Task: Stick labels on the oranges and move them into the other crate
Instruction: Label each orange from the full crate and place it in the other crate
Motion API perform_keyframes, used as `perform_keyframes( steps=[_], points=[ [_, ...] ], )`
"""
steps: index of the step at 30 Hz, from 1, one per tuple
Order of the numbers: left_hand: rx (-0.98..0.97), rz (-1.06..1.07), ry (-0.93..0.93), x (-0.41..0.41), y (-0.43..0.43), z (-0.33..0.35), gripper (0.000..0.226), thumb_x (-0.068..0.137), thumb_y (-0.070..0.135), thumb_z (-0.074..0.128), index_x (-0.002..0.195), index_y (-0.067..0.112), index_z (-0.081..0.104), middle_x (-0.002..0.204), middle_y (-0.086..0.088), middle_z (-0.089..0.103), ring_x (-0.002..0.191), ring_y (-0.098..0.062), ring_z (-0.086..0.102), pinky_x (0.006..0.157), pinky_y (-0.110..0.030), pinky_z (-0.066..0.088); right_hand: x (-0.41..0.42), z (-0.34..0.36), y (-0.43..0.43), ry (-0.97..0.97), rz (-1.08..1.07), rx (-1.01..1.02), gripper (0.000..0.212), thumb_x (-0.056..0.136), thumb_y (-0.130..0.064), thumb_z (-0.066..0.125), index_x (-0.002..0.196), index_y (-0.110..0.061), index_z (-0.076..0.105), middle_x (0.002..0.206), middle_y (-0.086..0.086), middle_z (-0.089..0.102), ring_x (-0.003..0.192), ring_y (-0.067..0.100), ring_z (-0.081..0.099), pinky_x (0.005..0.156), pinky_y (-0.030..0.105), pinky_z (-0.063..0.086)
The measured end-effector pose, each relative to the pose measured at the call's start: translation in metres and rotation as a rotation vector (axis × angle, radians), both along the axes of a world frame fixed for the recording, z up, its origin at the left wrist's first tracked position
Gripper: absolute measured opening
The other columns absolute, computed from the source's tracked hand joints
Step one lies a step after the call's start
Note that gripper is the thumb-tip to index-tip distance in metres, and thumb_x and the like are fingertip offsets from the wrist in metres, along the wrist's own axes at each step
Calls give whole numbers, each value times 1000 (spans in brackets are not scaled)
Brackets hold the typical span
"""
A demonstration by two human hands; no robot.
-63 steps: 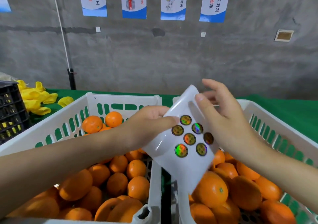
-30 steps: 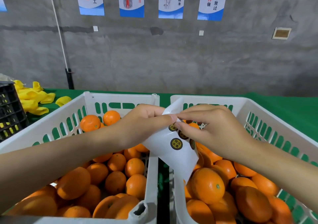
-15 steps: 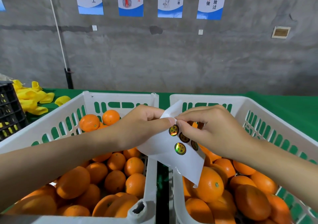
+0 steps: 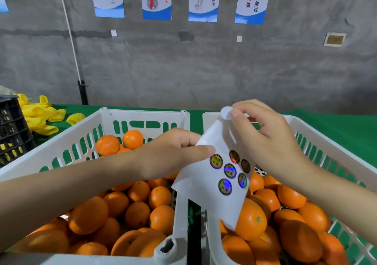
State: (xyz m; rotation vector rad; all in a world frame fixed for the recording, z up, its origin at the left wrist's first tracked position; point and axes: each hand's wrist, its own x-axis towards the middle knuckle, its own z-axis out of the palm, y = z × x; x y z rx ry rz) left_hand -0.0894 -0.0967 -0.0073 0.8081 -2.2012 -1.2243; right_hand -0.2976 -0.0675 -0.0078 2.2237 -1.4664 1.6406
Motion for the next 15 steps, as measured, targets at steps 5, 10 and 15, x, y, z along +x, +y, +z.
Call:
perform_keyframes(
  steps=[5,10,15],
  points=[
    [88,-83,42,-2,7,-1,37,94,37,57,93,4,73,93,-10,77,81,-23,74,67,-26,57,-2,-5,-7,-160,28,165,22,103,-34,45,94,-38,65,91,-18,65,87,-10,57,68,3,40],
    [23,22,104,-4,7,-3,45,95,50,55,80,13,75,81,-2,76,73,-12,71,63,-19,53,-1,-10,-10,-205,10,282,28,101,-40,46,86,-32,69,74,-12,67,70,2,61,65,29,47],
    [-125,424,207,-3,-27,-6,37,95,42,49,73,36,77,89,5,76,80,-10,67,76,-29,47,-2,-11,-12,-215,54,484,41,96,-59,46,85,-32,75,88,4,73,80,11,67,78,31,49]
  ],
)
